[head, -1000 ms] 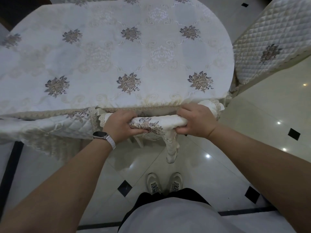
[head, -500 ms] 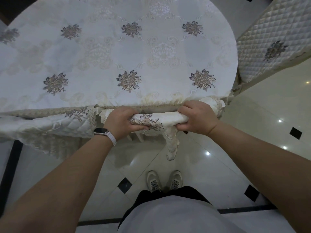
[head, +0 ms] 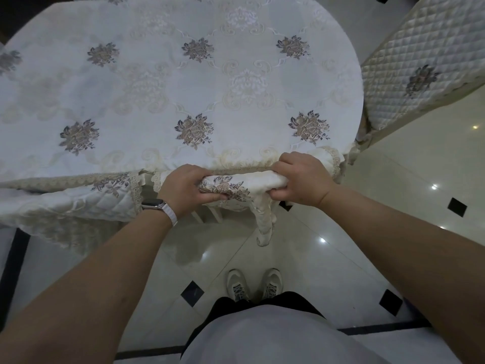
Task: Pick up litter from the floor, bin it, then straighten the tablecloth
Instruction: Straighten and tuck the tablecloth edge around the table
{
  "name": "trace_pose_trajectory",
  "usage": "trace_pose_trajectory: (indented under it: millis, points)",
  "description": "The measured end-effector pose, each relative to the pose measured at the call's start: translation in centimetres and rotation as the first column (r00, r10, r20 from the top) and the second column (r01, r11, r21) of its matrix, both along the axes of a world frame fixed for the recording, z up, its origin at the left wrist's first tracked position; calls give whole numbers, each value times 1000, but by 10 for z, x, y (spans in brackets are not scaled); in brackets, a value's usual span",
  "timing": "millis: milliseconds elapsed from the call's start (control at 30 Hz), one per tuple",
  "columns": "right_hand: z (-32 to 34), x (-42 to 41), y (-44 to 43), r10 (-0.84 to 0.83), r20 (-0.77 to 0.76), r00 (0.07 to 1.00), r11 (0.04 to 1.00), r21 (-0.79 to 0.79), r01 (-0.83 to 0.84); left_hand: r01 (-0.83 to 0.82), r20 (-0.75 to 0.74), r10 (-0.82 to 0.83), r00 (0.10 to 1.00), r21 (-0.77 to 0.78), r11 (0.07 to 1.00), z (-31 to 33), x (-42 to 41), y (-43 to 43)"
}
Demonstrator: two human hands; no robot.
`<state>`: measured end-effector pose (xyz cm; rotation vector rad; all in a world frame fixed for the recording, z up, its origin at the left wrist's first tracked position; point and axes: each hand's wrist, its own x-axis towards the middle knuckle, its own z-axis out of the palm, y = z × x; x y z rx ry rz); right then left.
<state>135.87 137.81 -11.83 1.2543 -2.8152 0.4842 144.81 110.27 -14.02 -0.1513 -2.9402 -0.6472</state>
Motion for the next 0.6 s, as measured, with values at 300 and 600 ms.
trace_pose_trajectory:
  millis: [300,600]
  points:
    - [7,12,-10,92,38,995,991,93,-95,-69,66,70,995,-13,997,13,23,-5]
    - [8,36,-78,152,-16,988,973,181,-146,-273,-14,276,961,-210,939,17,58,-84]
